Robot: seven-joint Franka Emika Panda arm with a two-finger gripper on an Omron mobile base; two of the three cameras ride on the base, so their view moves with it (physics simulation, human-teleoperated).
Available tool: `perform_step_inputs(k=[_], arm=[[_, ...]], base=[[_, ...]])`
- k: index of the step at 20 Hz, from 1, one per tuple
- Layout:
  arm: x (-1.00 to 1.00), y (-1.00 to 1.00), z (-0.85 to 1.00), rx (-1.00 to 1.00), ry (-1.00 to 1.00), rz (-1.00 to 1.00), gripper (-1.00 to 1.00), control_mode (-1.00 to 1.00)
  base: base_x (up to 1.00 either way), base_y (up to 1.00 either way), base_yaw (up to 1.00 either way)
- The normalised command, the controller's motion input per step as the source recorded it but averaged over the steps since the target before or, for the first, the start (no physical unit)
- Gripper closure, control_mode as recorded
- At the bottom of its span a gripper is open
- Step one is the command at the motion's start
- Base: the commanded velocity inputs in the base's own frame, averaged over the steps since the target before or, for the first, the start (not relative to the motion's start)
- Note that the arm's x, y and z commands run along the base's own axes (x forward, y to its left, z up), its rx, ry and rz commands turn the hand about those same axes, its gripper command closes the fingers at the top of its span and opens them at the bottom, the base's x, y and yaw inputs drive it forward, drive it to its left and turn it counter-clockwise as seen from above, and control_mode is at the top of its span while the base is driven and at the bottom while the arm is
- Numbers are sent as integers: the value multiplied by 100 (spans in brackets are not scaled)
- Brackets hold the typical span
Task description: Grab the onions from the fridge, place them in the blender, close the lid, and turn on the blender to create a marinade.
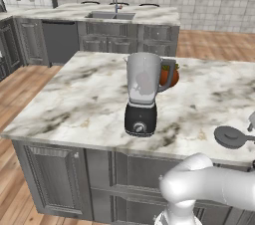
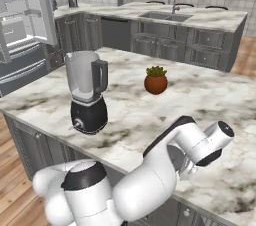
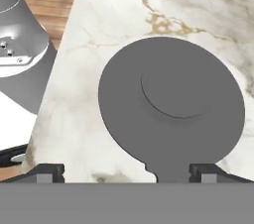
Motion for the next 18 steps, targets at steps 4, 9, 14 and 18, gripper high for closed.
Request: perform_step_inputs(k=[4, 9, 14, 18], arm=[[22, -8, -13, 3, 0, 2, -100, -100], [3, -2, -28, 0, 0, 0, -100, -100], [1, 3, -22, 0, 0, -4, -100, -100], [16, 12, -8, 0, 0, -10, -100, -100]], base=[[0, 0, 0], [0, 0, 0], [0, 0, 0], [0, 0, 0]])
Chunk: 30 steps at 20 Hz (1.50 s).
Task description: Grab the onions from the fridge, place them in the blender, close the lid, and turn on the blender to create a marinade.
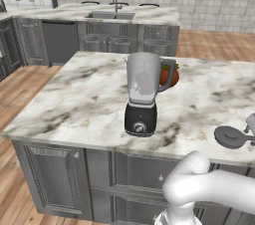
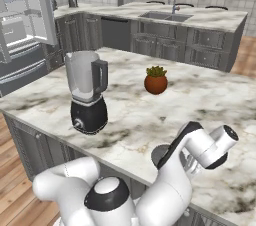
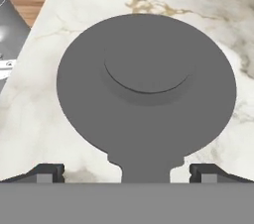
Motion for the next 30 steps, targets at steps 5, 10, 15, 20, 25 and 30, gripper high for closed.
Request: perform_step_inputs(k=[5, 10, 15, 20, 25, 30], arm=[[17, 12, -14, -1, 0, -10, -100, -100], [9, 0, -27, 0, 0, -3, -100, -100], [6, -8, -28, 0, 0, 0, -100, -100], [12, -6, -19, 0, 0, 0, -100, -100], [7, 0, -6, 0, 1, 0, -100, -100], [0, 0, 0, 0, 0, 0, 100, -100]], base=[[0, 0, 0], [0, 0, 0], [0, 0, 0], [0, 0, 0], [0, 0, 0], [0, 0, 0]])
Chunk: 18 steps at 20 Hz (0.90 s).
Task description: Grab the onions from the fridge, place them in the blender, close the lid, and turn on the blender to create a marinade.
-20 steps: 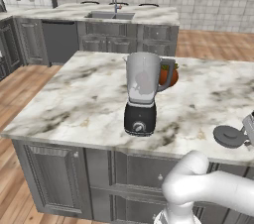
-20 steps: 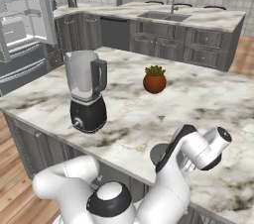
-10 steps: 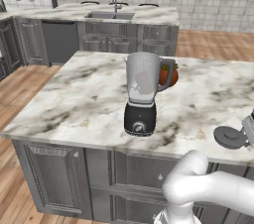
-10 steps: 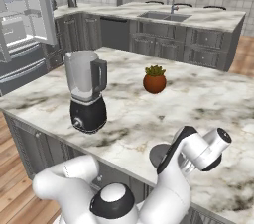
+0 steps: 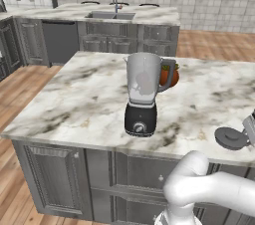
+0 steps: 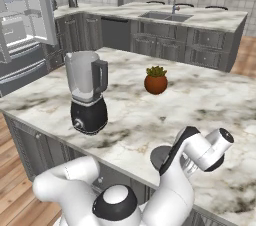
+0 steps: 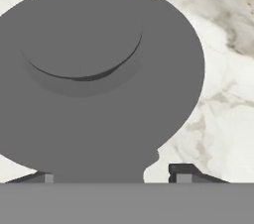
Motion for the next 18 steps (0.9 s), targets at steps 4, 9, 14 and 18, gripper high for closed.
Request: perform_step_inputs(k=[4, 9, 14, 18], arm=[[0, 0, 0, 0, 0, 0, 100, -100], [0, 0, 8, 0, 0, 0, 100, -100], [0, 0, 45, 0, 0, 0, 100, -100], [0, 8, 58, -7, 0, 0, 100, -100]], base=[[0, 0, 0], [0, 0, 0], [0, 0, 0], [0, 0, 0]])
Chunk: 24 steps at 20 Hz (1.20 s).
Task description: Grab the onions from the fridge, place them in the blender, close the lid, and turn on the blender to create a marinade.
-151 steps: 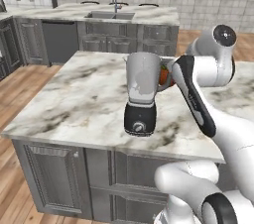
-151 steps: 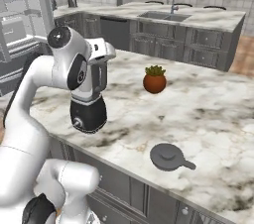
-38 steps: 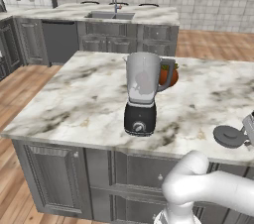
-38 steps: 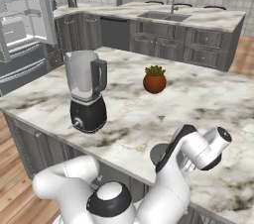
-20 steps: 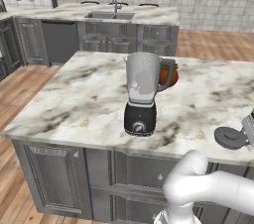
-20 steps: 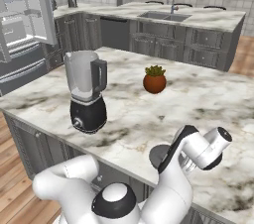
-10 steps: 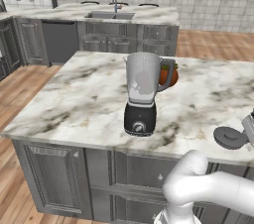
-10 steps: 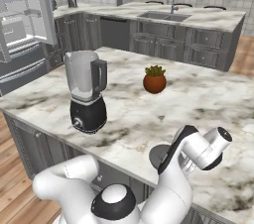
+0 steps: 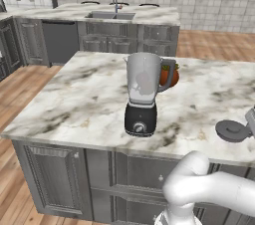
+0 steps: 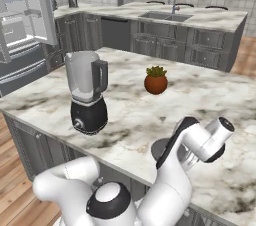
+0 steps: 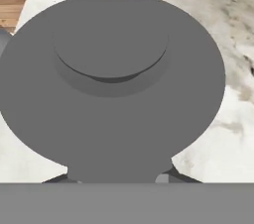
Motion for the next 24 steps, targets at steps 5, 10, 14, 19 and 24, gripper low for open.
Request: perform_step_inputs(k=[5, 10, 14, 19, 24], arm=[[0, 29, 72, -15, 0, 0, 100, -100], [0, 39, 82, -13, 0, -3, 100, -100], [0, 34, 74, -6, -2, -7, 100, -100], [-1, 24, 62, 0, -9, -10, 100, -100], [-9, 21, 45, 0, -13, -9, 100, -100]], base=[[0, 0, 0], [0, 0, 0], [0, 0, 0], [0, 0, 0], [0, 0, 0]])
